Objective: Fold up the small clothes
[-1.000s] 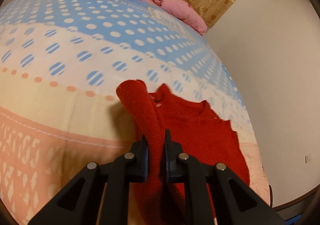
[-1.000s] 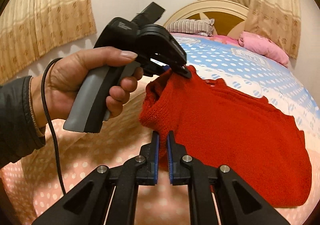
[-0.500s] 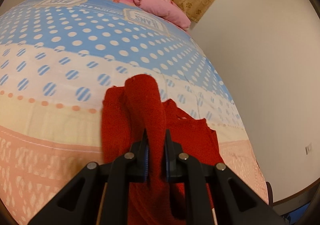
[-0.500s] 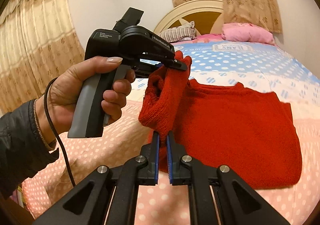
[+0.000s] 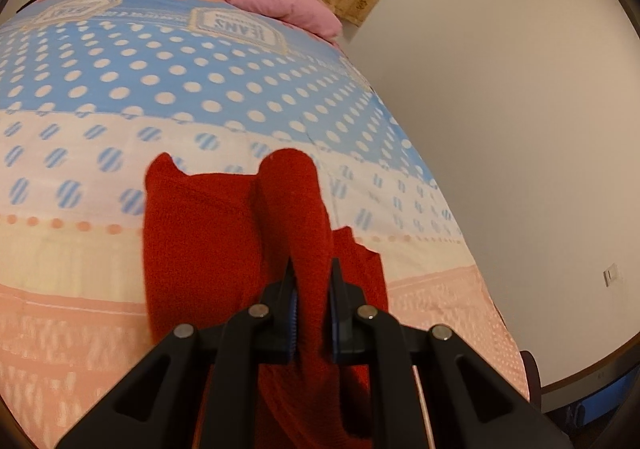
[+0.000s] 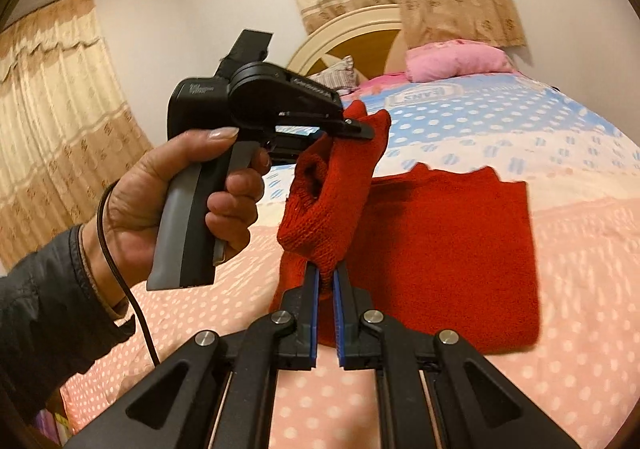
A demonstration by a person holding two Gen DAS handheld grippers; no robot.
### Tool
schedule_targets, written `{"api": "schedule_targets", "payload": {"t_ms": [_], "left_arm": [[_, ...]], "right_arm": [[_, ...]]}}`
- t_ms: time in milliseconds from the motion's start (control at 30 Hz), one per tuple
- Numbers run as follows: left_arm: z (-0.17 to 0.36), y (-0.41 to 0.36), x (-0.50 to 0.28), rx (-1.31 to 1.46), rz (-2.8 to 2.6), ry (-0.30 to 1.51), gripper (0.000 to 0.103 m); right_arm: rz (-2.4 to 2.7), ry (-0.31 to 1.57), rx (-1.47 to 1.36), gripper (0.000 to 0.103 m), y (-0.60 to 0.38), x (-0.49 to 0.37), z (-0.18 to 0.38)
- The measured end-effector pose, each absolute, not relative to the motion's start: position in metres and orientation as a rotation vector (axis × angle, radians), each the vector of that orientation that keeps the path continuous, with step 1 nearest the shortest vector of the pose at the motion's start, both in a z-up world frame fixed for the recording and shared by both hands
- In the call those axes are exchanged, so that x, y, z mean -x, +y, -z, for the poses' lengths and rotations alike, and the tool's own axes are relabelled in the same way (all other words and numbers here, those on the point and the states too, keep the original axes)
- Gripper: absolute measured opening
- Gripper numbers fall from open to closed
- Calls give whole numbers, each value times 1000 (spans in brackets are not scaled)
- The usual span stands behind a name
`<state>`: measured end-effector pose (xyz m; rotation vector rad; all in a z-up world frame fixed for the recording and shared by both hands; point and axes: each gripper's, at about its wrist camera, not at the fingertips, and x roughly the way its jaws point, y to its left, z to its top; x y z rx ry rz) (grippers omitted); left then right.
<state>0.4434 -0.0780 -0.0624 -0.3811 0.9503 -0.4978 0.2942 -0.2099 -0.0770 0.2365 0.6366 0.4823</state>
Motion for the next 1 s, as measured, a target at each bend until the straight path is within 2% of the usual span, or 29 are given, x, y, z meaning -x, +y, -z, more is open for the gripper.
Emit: {"api": "schedule_targets", "payload": {"t_ms": [500, 867, 1000], "left_arm": [[81, -154, -447, 320, 574, 1007, 13], [99, -200, -439, 173, 595, 996, 13], [95, -203, -433, 125, 572, 1001, 22]], "right_arm": [[-392, 666, -389, 6, -276, -281, 102], [-317, 702, -479, 6, -302, -273, 120], [-289, 714, -522, 6, -311, -270, 126]]}}
